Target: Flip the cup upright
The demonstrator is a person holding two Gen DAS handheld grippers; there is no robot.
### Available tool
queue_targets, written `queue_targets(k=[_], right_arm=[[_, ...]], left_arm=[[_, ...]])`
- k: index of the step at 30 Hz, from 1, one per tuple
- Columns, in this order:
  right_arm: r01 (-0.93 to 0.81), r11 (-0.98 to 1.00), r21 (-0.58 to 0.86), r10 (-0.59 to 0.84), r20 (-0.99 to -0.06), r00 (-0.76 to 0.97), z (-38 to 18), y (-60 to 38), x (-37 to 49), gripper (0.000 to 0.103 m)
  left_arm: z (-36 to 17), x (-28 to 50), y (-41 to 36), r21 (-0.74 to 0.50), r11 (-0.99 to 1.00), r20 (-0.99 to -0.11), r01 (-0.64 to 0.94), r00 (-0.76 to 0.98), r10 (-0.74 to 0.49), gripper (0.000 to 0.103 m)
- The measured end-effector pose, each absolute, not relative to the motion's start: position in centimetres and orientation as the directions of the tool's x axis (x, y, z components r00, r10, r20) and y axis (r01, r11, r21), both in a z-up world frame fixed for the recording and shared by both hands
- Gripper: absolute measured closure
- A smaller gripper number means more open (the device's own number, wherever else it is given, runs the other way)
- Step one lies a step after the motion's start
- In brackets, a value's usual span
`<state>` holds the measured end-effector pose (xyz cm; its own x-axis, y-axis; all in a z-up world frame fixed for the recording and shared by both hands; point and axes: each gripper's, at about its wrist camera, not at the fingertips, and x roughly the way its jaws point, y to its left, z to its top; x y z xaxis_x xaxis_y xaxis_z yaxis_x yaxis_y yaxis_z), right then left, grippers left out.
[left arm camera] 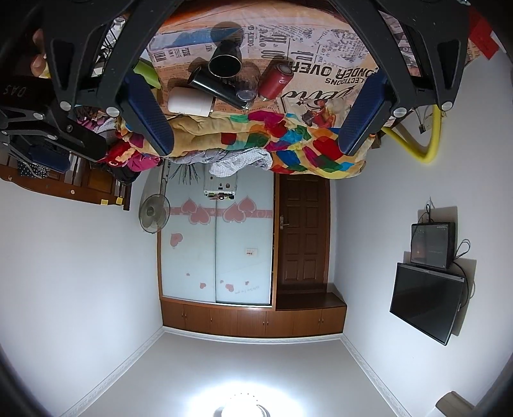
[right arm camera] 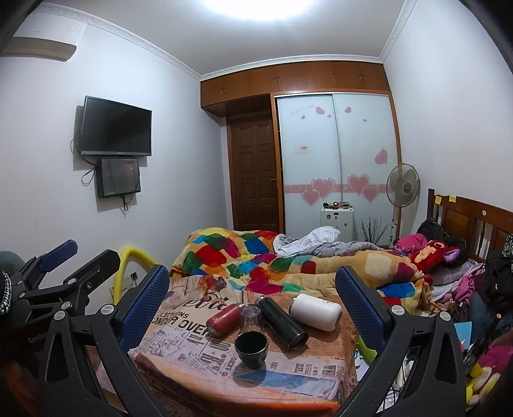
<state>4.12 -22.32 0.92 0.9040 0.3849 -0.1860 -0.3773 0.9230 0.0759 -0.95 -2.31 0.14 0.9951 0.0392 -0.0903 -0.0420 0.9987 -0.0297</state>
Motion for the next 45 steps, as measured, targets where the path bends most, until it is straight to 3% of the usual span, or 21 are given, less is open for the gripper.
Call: queue_targets(k=[45], right_arm=[[-0.376, 0.924, 0.065, 0.381, -0.190, 0.905, 0.58, -22.58, 3.82, 0.000]], left_arm=[[-0.02, -0.64, -2.50, -0.047, 0.999, -0.121, 0.000, 0.993, -0.005, 0.000]])
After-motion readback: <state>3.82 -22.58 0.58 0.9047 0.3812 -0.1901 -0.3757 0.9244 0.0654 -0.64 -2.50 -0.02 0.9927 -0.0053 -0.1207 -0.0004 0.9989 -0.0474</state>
